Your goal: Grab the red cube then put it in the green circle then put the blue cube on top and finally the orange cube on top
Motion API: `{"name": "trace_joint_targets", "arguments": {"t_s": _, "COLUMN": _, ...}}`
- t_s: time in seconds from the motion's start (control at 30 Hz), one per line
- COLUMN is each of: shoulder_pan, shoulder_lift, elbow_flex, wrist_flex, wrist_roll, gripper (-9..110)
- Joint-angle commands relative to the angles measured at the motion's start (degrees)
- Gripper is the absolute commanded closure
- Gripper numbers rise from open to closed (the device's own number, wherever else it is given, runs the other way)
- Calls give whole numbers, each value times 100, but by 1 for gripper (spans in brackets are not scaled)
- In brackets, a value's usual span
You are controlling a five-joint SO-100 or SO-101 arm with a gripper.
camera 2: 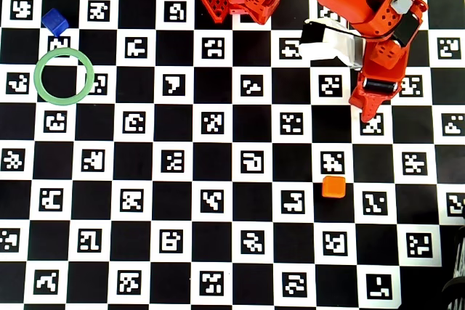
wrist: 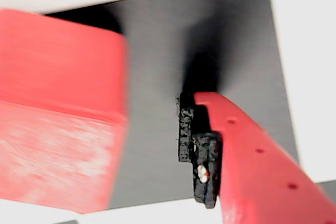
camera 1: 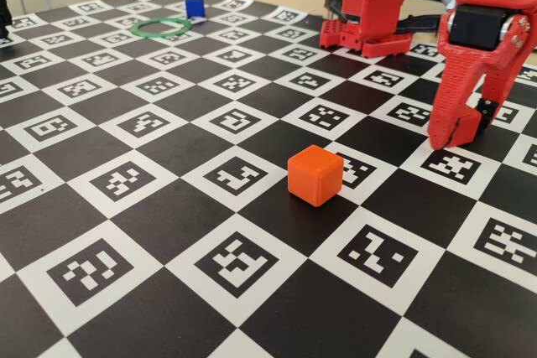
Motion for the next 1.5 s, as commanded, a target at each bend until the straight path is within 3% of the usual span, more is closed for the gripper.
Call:
{"name": "trace_joint_targets", "arguments": {"t_s": 0.0, "shoulder_pan": 176, "shoulder_lift": 35, "elbow_flex": -378, "wrist_flex": 105, "wrist_roll": 26, "gripper": 63}}
{"name": "trace_joint_targets", "arguments": {"t_s": 1.17, "shoulder_pan": 211, "shoulder_lift": -360, "elbow_flex": -642, "wrist_flex": 387, "wrist_roll": 1081, "gripper": 68}}
{"name": "trace_joint_targets", "arguments": {"t_s": 1.47, "shoulder_pan": 193, "shoulder_lift": -369, "elbow_flex": -633, "wrist_flex": 378, "wrist_roll": 1020, "gripper": 82}}
